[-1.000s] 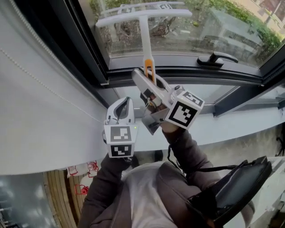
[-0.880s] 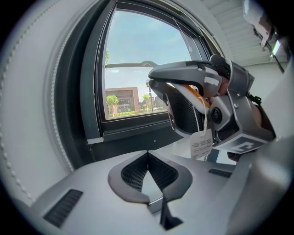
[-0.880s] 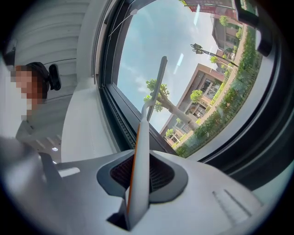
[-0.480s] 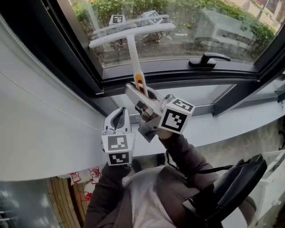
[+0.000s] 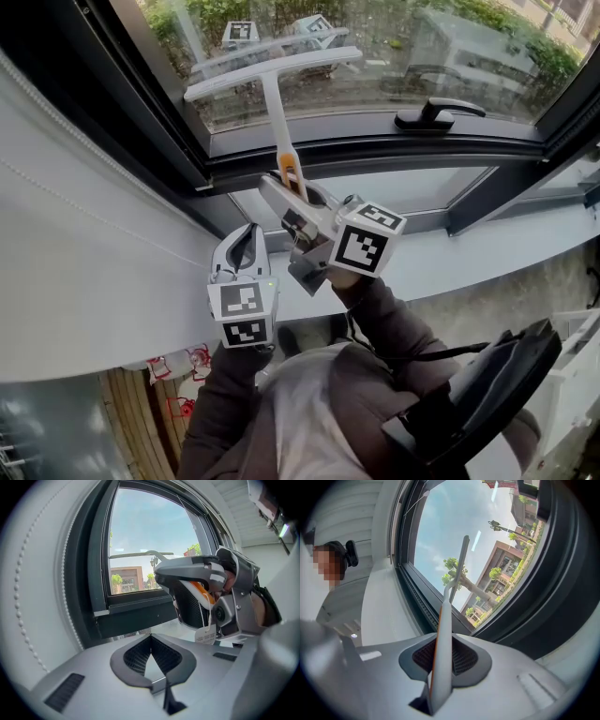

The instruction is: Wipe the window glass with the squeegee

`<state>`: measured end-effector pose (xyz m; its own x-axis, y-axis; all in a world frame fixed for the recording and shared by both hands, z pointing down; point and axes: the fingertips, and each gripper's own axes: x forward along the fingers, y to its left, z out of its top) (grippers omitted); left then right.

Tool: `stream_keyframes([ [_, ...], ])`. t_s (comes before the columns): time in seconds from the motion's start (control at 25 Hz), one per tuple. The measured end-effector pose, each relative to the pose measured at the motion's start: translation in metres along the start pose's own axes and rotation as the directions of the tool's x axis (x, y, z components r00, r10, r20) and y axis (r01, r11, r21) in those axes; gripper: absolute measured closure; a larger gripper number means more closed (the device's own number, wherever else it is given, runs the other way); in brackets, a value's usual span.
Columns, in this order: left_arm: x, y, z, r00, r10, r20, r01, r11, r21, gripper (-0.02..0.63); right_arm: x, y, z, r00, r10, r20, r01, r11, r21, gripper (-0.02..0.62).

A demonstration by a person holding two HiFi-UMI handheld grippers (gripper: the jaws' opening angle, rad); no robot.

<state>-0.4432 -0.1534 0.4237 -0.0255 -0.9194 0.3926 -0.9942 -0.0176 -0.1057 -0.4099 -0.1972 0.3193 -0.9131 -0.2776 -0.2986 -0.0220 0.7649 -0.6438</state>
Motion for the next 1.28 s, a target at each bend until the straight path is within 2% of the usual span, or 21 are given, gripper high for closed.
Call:
stream_keyframes([
  [1.28,-0.002,-0.001,-0.028,0.997,-0.006,-0.073,0.007,1.000,0.005,0.604,-0.021,-0.030,-0.043,0.998,-0.046,-0.053,0.049,0.998,0.051,0.540],
])
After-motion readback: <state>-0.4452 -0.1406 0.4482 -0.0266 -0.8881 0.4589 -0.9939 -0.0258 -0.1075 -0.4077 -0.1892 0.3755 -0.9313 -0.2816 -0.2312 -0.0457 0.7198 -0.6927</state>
